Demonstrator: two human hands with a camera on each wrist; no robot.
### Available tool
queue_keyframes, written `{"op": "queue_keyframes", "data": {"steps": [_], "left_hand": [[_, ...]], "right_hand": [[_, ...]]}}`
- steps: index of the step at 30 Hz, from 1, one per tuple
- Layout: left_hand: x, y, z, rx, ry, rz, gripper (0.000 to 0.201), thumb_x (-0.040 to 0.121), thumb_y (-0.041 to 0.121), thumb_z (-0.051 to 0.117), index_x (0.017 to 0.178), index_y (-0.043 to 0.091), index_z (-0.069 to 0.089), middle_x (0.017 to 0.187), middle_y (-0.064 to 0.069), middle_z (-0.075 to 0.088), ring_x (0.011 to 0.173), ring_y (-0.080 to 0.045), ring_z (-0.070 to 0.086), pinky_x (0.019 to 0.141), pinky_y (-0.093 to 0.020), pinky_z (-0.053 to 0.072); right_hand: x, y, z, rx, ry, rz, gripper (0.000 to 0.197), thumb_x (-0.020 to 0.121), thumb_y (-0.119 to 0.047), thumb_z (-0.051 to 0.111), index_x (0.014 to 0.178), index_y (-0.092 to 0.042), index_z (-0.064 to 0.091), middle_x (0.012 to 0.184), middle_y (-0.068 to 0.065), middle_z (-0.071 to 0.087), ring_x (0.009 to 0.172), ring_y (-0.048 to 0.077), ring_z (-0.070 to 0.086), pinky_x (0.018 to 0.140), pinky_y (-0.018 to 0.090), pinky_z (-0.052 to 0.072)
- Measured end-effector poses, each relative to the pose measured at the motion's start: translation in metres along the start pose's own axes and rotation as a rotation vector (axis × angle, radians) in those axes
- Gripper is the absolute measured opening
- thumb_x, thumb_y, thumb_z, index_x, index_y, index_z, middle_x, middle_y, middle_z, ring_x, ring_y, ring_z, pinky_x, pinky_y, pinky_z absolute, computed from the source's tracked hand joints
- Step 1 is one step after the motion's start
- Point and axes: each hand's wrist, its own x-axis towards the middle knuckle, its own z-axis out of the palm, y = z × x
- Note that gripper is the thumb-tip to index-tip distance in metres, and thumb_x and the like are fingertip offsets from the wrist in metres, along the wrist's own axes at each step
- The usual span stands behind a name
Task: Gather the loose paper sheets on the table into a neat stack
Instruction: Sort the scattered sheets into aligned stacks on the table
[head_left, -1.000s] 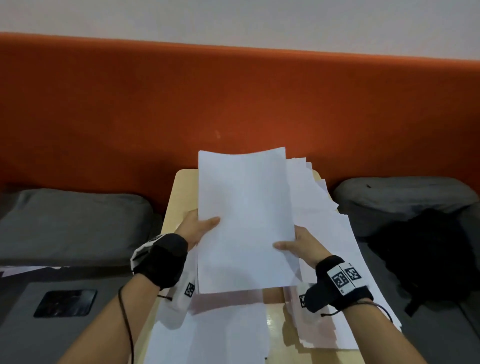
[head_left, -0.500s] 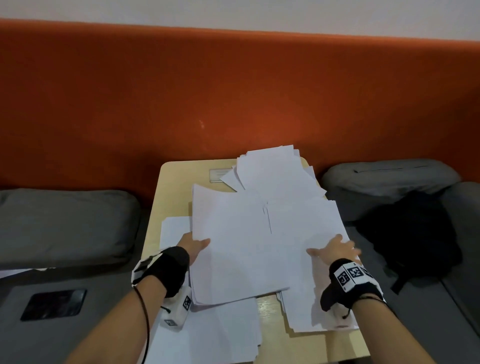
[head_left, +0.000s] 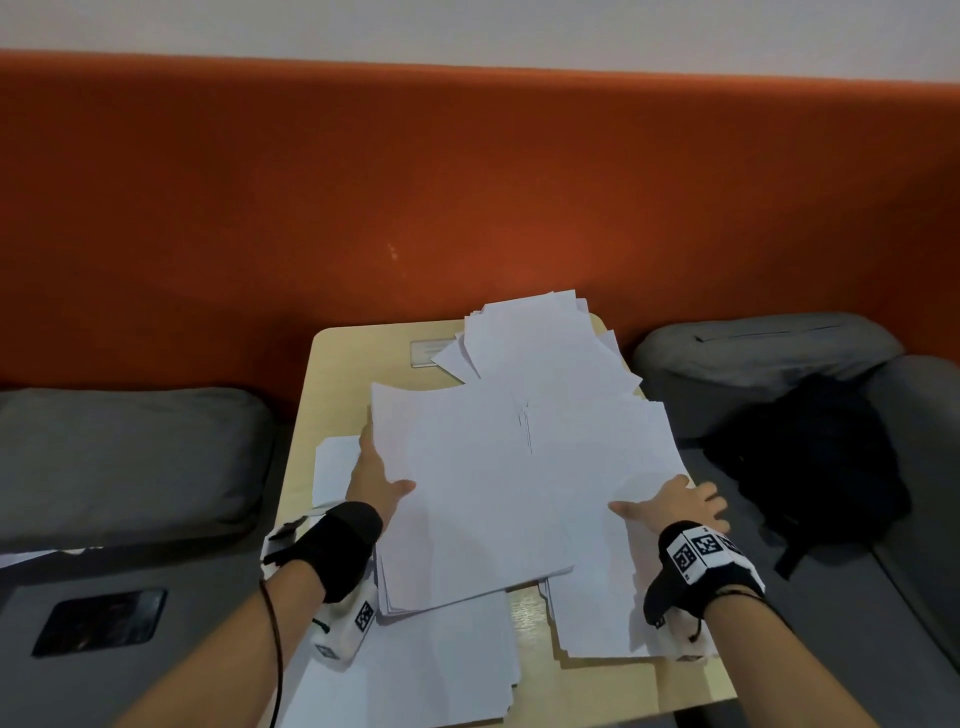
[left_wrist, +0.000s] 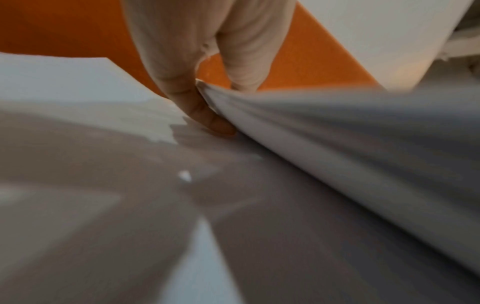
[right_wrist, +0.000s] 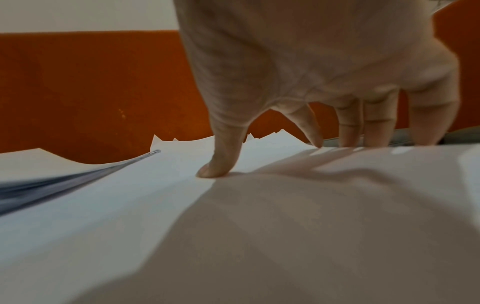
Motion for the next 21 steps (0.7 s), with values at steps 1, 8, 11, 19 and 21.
{"op": "queue_keyframes", "data": {"steps": [1,8,11,19,21], "left_hand": [[-0.001,0.002,0.002,0.060,0.001,0.039,0.098,0.079,-0.010,0.064,0.149,0.021,0.001,0.145,-0.013,0.034,0.130,-0.032,0.040,0.108,-0.040,0.034],[-0.002,-0.001,0.005,0.472,-0.069,0.104,0.066,0.091,0.003,0.053,0.146,0.018,0.019,0.149,-0.016,0.009,0.135,-0.032,0.028,0.108,-0.038,0.034],[0.004,-0.004,-0.003,0.480,-0.124,0.118,0.059,0.091,0.006,0.054,0.143,0.017,0.028,0.149,-0.015,0.009,0.135,-0.033,0.027,0.109,-0.037,0.033],[0.010,0.002,-0.015,0.465,-0.172,0.296,0.071,0.081,-0.016,0.054,0.139,0.019,0.034,0.152,-0.003,0.012,0.130,-0.026,0.038,0.089,-0.022,0.039],[0.010,0.001,-0.014,0.431,-0.181,0.305,0.072,0.082,-0.019,0.049,0.140,0.021,0.034,0.153,-0.002,0.015,0.132,-0.025,0.036,0.089,-0.019,0.037]], "right_hand": [[0.000,-0.001,0.000,-0.001,-0.001,0.003,0.104,0.065,-0.069,0.068,0.140,-0.007,0.030,0.141,0.017,0.028,0.132,0.034,0.028,0.105,0.046,0.031],[-0.001,-0.006,-0.001,-0.005,-0.009,-0.017,0.093,0.070,-0.063,0.069,0.136,-0.008,0.034,0.141,0.017,0.029,0.133,0.033,0.028,0.104,0.044,0.034],[0.001,-0.006,-0.001,0.011,-0.023,-0.009,0.095,0.069,-0.061,0.070,0.138,-0.007,0.031,0.141,0.018,0.027,0.133,0.034,0.027,0.103,0.045,0.035],[0.005,-0.008,-0.003,0.017,-0.050,0.013,0.102,0.066,-0.061,0.073,0.141,-0.012,0.024,0.141,0.021,0.028,0.132,0.035,0.026,0.103,0.046,0.033],[0.007,-0.009,-0.003,0.026,-0.056,0.016,0.102,0.065,-0.059,0.074,0.141,-0.013,0.023,0.141,0.020,0.028,0.132,0.036,0.025,0.103,0.046,0.033]]}}
